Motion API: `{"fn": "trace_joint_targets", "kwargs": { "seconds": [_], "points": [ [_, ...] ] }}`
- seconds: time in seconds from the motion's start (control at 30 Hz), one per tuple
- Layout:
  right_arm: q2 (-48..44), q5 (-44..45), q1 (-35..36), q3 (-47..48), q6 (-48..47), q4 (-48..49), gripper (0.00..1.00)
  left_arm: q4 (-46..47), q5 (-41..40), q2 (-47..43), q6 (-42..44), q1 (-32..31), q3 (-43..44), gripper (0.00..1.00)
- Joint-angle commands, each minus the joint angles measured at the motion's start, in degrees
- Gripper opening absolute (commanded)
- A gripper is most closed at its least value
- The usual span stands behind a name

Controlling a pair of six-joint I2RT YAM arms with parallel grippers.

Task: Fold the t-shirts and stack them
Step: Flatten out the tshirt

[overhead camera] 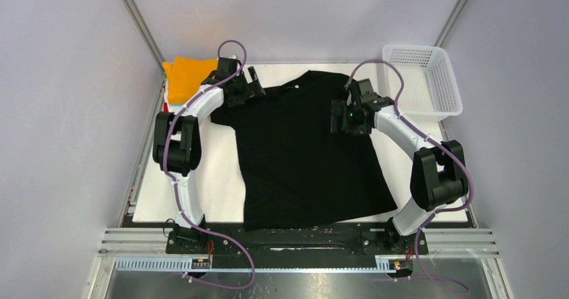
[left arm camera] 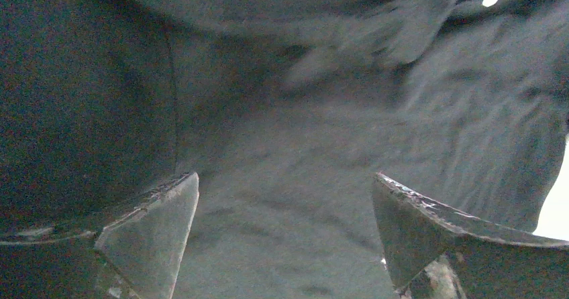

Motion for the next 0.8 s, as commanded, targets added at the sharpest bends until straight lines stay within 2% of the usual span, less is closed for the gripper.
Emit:
{"fn": "trace_joint_targets", "kwargs": {
  "seconds": [0.0, 0.17, 0.3, 0.4, 0.53, 0.6, 0.7, 0.77],
  "points": [
    [2.0, -2.0, 0.4, -0.8, 5.2, 0.2, 0.99, -2.9, 3.0, 0.0, -0.4, 0.6, -1.1, 0.99],
    [9.9, 2.2, 0.3, 6.2, 7.1, 0.0, 0.99, -1.8, 4.4, -2.4, -3.4, 0.2, -10.0, 0.99],
    [21.5, 2.7, -0.5, 19.3, 6.5, -5.4, 1.00, -0.9, 7.1, -5.5, -6.6, -1.6, -21.1, 0.99],
    [30.3, -1.0, -0.8, 30.6, 6.7, -9.7, 0.99, -2.0, 11.6, -8.9, -6.5, -5.6, -28.1, 0.99],
    [42.5, -11.5, -0.7, 48.6, 8.9, -11.4, 1.00, -7.1, 17.4, -15.5, -4.0, -14.4, -35.3, 0.99],
    [50.6, -14.1, -0.4, 65.1, 9.7, -15.9, 0.99, -3.0, 24.8, -18.9, -6.0, -18.9, -37.9, 0.99],
    [63.3, -19.4, -0.3, 87.9, 13.3, -18.6, 0.99, 2.7, 30.1, -20.2, -7.0, -22.5, -35.4, 0.99],
    [64.6, -23.6, -0.3, 92.2, 16.5, -11.8, 0.99, 2.2, 28.7, -19.8, -5.5, -23.2, -30.9, 0.99]
  ]
}}
